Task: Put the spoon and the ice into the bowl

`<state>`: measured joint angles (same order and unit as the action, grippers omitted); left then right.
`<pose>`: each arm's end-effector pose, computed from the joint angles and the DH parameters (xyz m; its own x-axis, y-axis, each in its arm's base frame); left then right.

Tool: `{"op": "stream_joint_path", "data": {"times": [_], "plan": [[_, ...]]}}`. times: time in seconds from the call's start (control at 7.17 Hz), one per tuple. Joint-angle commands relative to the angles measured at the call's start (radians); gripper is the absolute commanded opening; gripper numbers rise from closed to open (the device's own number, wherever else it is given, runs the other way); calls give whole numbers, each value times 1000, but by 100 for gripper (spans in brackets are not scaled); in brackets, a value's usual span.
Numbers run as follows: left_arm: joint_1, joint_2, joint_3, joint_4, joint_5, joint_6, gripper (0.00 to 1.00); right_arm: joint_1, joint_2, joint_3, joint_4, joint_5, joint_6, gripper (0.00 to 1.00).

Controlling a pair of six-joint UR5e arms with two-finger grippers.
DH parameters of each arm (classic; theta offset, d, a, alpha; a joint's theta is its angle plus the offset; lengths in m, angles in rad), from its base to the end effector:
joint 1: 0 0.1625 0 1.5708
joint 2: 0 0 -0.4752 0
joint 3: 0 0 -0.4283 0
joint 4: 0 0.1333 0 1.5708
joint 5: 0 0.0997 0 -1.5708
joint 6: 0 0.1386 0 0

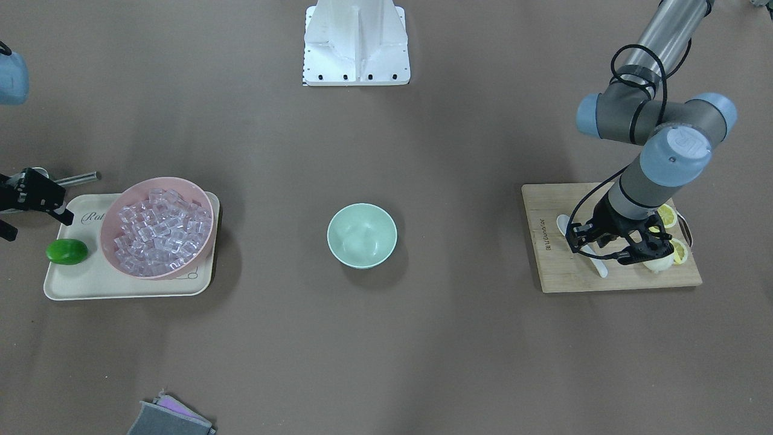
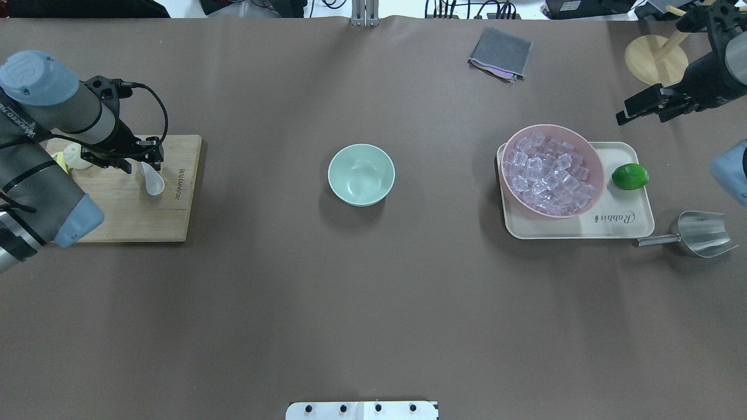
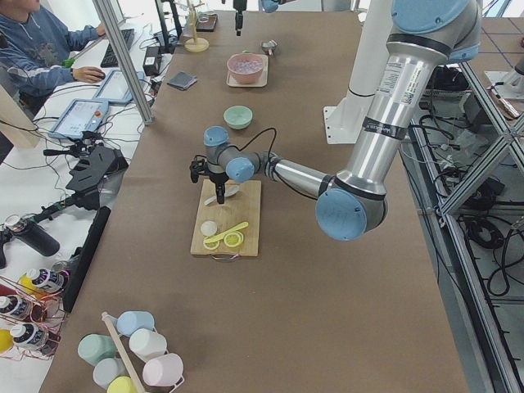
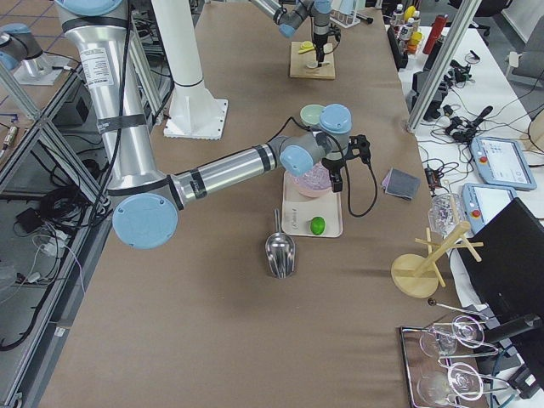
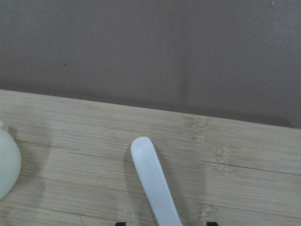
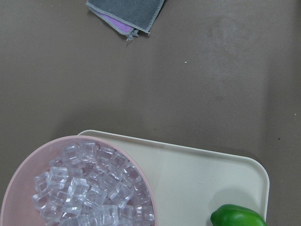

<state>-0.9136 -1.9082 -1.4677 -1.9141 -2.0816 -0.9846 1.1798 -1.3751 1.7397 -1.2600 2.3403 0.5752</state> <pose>0.3901 -0.6128 0.5583 0.7182 -0.1408 -0.6814 0.1564 0.9869 -0.0391 -0.2070 -0.5989 0.4913 0.5799 -0.1746 0.7958 -0.0215 0.9731 0.2292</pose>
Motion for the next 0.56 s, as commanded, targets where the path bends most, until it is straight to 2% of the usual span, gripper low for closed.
{"op": "stream_joint_path", "data": {"times": [0.0,0.42], "plan": [[1,1,1,0,0,0,0,0,-4,1,1,2,0,99],[1,-15,-28,6,-5,3,0,1,-10,7,1,1,0,99]]}}
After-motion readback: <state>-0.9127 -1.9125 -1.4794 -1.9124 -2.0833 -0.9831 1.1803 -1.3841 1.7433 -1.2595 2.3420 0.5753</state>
